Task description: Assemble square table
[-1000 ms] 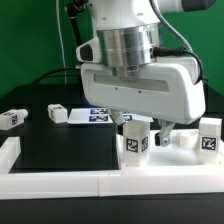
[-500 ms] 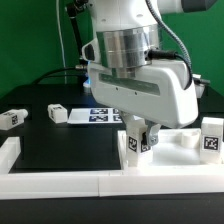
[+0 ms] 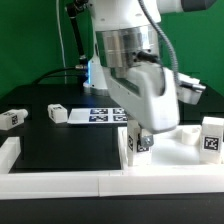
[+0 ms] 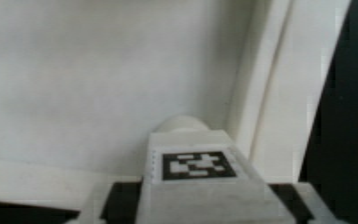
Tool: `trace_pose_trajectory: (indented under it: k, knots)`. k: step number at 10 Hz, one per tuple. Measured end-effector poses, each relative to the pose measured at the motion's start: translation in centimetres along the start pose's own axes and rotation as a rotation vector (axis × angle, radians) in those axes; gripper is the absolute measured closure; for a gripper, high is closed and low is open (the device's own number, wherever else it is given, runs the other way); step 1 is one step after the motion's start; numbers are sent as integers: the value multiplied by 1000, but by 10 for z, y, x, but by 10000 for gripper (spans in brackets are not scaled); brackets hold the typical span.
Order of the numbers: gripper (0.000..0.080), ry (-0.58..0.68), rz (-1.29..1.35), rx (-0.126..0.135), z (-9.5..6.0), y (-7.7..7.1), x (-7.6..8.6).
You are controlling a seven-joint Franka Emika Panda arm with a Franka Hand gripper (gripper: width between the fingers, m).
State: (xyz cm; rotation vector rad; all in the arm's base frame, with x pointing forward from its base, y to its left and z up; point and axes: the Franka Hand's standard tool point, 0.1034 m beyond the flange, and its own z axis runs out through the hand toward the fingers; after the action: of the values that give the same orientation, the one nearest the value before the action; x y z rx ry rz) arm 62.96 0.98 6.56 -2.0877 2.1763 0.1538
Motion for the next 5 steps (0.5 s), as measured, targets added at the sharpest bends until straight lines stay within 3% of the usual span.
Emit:
trace_pose_trajectory:
  k: [2,5]
  knots:
    - [512,-34,274,24,0,-2,1]
    - [509,-22,322,22,0,-1,2]
